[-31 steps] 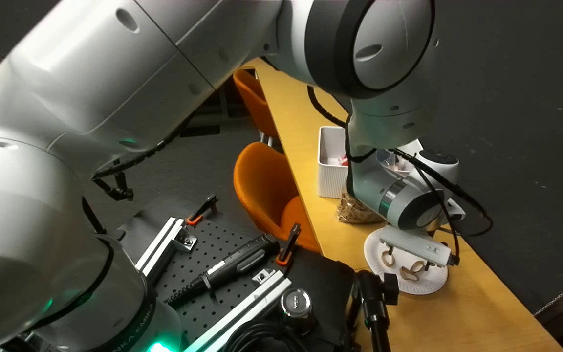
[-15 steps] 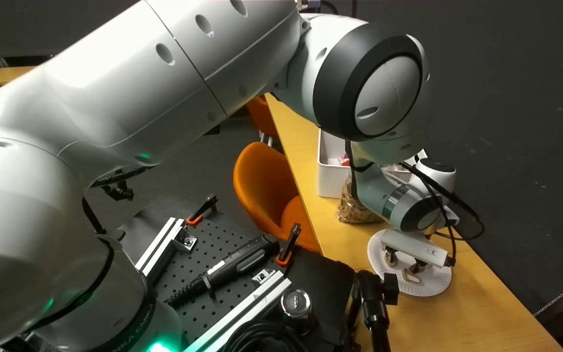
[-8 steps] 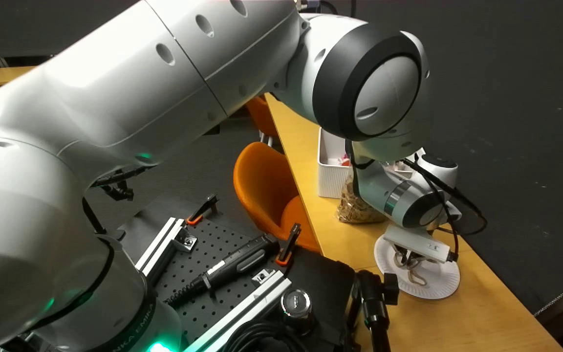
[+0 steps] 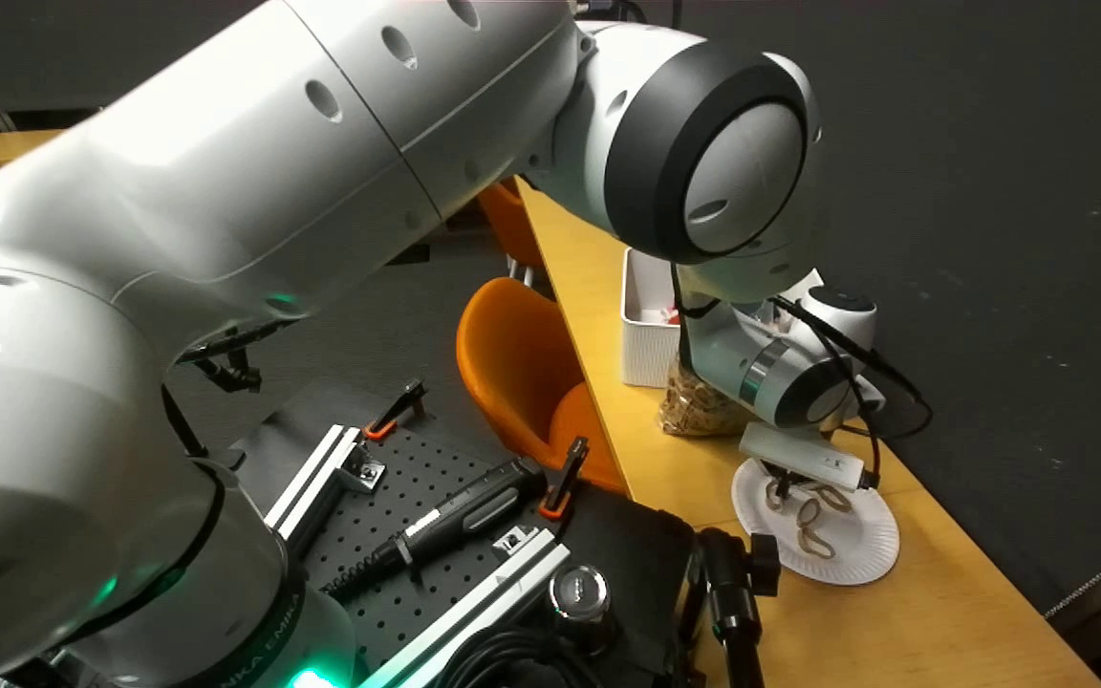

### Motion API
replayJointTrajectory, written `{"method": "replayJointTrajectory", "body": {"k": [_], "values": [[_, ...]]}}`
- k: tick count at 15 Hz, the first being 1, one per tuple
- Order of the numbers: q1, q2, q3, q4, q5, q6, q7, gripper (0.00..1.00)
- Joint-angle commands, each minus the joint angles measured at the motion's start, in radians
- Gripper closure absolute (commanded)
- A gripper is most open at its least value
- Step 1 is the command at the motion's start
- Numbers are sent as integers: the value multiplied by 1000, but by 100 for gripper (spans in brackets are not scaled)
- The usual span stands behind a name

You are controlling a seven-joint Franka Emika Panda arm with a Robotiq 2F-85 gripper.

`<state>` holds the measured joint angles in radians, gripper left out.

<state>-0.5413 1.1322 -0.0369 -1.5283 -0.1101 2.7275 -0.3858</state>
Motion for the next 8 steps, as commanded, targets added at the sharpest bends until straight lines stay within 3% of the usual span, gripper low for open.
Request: {"method": "replayJointTrajectory", "body": {"k": [1,8], "values": [[-2,-43,-1,-18,20,-8,-13,100],[-34,-52,-43,-36,18,-6,-9,100]]}}
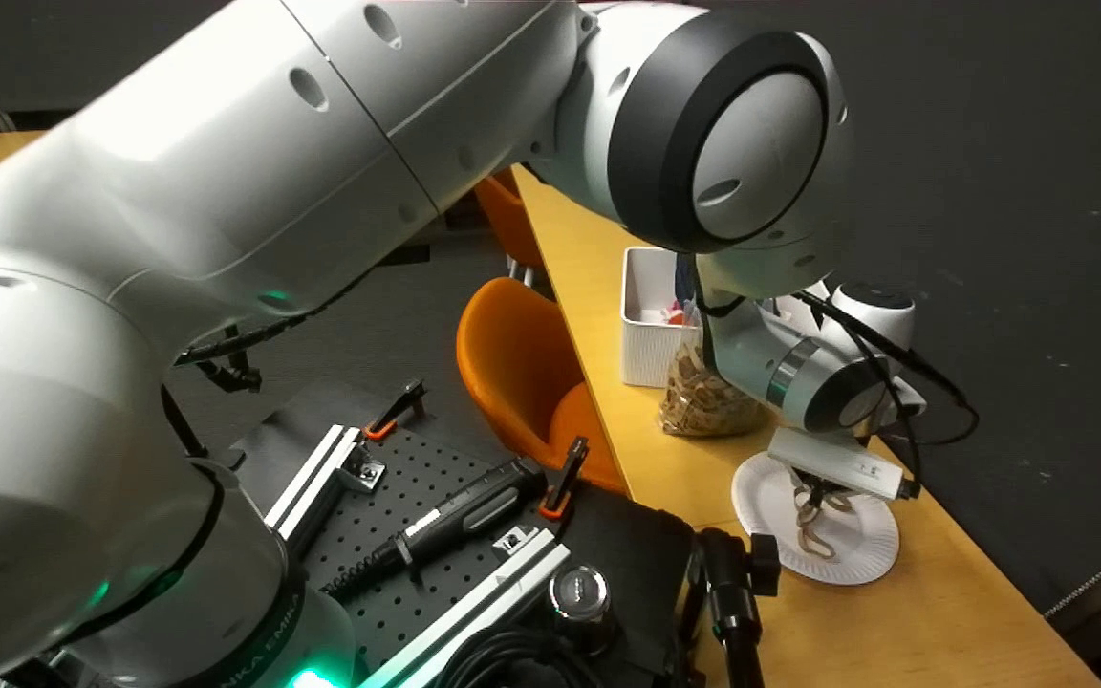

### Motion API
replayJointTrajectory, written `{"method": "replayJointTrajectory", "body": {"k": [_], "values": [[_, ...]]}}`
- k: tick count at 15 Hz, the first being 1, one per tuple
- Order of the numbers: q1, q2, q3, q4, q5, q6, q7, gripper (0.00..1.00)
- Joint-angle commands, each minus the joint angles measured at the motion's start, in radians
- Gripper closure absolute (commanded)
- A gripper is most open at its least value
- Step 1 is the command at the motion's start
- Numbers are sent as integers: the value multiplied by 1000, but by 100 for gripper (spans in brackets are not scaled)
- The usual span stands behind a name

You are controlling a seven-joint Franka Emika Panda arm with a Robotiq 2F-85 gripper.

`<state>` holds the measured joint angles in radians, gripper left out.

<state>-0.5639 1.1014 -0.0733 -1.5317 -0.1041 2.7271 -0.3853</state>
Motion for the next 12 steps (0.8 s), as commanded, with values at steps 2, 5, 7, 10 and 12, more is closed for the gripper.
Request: {"method": "replayJointTrajectory", "body": {"k": [2,5,7,10,12], "values": [[-15,-12,-12,-33,12,-10,-3,100],[-15,-17,-15,-56,12,-6,3,67],[-16,-11,-17,-60,13,-7,6,52],[-19,-8,-18,-64,14,-7,7,31],[-21,-7,-14,-69,15,-1,4,69]]}}
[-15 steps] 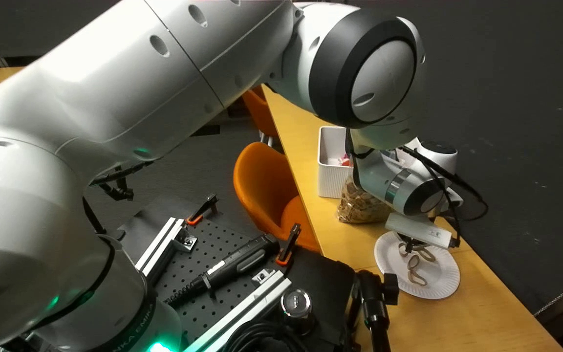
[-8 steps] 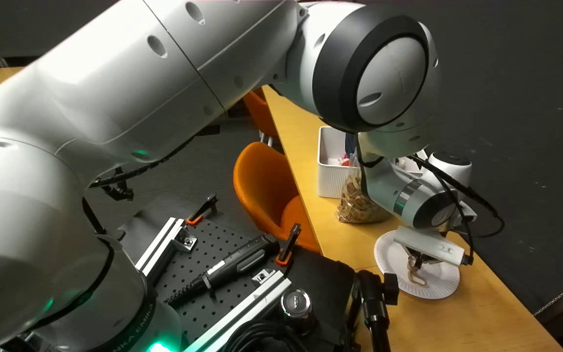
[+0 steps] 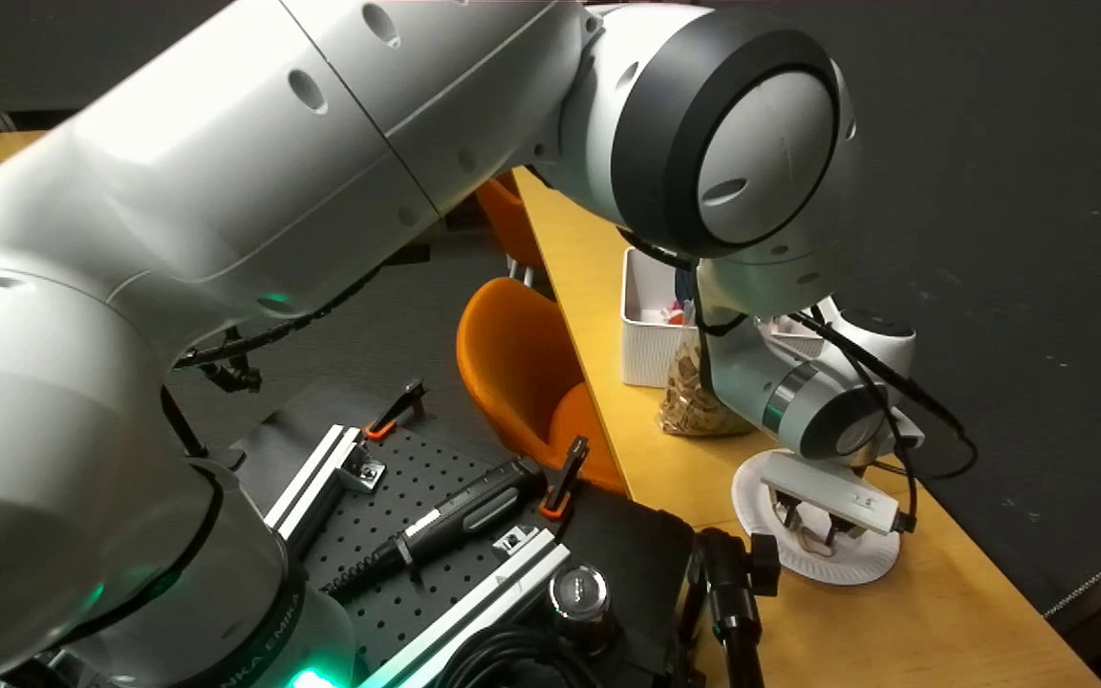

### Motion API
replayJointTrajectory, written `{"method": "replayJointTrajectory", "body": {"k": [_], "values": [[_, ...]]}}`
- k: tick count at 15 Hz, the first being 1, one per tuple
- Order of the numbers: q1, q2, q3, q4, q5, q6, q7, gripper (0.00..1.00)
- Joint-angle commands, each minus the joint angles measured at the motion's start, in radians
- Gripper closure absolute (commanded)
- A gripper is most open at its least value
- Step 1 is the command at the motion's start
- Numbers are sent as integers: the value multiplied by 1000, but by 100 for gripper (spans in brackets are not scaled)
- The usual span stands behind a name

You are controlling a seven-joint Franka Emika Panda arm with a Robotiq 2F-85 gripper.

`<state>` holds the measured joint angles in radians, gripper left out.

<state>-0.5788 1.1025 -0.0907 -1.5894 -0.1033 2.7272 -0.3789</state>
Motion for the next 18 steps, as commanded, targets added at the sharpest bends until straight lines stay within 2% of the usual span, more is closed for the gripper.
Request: {"method": "replayJointTrajectory", "body": {"k": [1,5,10,14,18], "values": [[-5,-8,3,-14,15,-1,-2,71],[-5,-8,6,-18,25,0,0,99],[-4,-35,11,-43,28,7,-3,99],[-2,-109,22,-90,28,32,-8,99],[8,-128,21,-83,28,19,-4,99]]}}
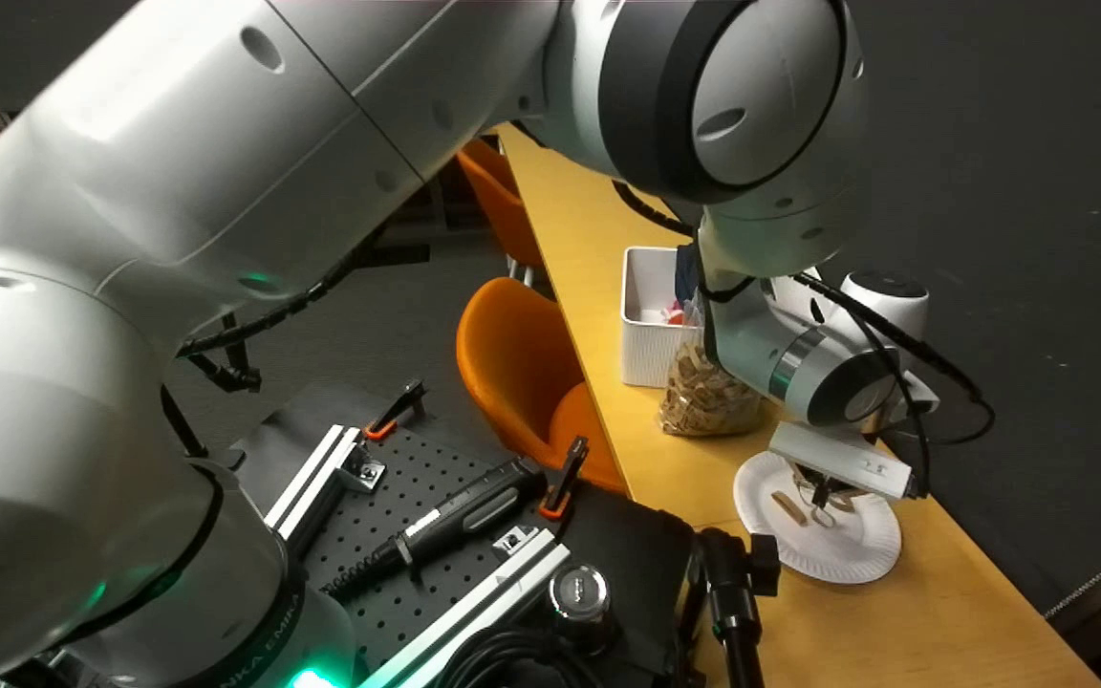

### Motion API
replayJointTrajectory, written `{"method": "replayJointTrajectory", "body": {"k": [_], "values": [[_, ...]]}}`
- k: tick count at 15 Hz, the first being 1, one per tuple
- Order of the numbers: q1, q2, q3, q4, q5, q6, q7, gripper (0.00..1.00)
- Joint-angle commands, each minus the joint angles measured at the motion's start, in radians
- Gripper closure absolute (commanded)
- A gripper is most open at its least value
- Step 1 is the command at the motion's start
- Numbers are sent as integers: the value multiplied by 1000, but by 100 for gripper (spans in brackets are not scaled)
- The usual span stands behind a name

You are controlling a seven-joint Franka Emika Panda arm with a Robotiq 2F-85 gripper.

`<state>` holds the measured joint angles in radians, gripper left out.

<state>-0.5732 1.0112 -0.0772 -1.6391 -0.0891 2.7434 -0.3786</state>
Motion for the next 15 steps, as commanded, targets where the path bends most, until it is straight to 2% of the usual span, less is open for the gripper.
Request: {"method": "replayJointTrajectory", "body": {"k": [1,15], "values": [[7,-35,7,-31,13,2,-3,99],[40,38,-2,13,10,-19,3,99]]}}
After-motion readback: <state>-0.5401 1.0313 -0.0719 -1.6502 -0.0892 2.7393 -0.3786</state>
